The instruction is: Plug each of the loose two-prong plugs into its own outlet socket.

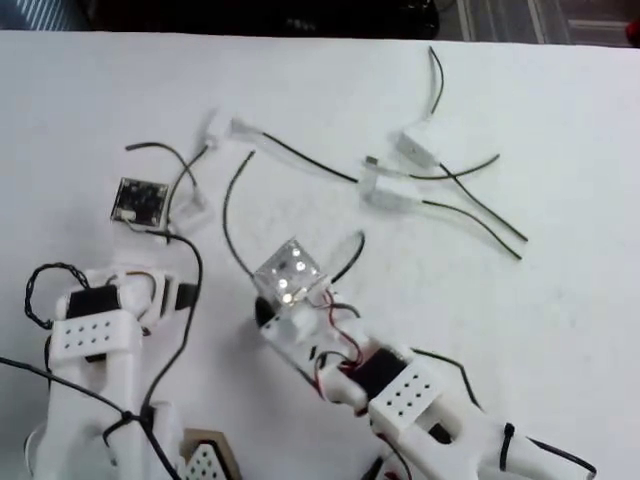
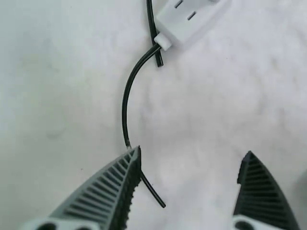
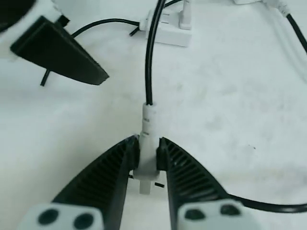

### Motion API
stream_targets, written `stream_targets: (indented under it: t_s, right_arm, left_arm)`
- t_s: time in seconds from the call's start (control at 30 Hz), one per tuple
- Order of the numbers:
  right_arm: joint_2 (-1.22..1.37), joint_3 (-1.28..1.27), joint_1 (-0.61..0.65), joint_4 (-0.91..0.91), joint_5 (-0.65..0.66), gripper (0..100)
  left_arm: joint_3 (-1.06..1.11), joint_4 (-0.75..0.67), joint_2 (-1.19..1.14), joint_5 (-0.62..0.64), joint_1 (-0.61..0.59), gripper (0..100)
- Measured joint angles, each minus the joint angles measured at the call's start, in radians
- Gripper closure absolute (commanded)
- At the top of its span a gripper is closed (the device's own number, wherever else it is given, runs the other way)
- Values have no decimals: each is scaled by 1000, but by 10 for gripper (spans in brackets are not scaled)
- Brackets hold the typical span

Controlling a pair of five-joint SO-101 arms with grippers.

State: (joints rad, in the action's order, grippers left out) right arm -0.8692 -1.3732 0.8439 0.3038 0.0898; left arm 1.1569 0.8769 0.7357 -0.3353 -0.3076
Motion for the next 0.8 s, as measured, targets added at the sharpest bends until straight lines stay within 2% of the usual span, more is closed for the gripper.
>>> stream_targets:
  t_s: [0.3, 0.4, 0.8]
  right_arm:
    - [137, 52, 18, 0, 0, 981]
    - [133, 77, 18, 2, 0, 981]
    - [-195, 78, 43, 219, -8, 981]
  left_arm:
    - [0, -11, 0, 0, 0, 681]
    - [-6, -37, 0, 58, 28, 680]
    - [-155, -41, 0, 284, 232, 680]
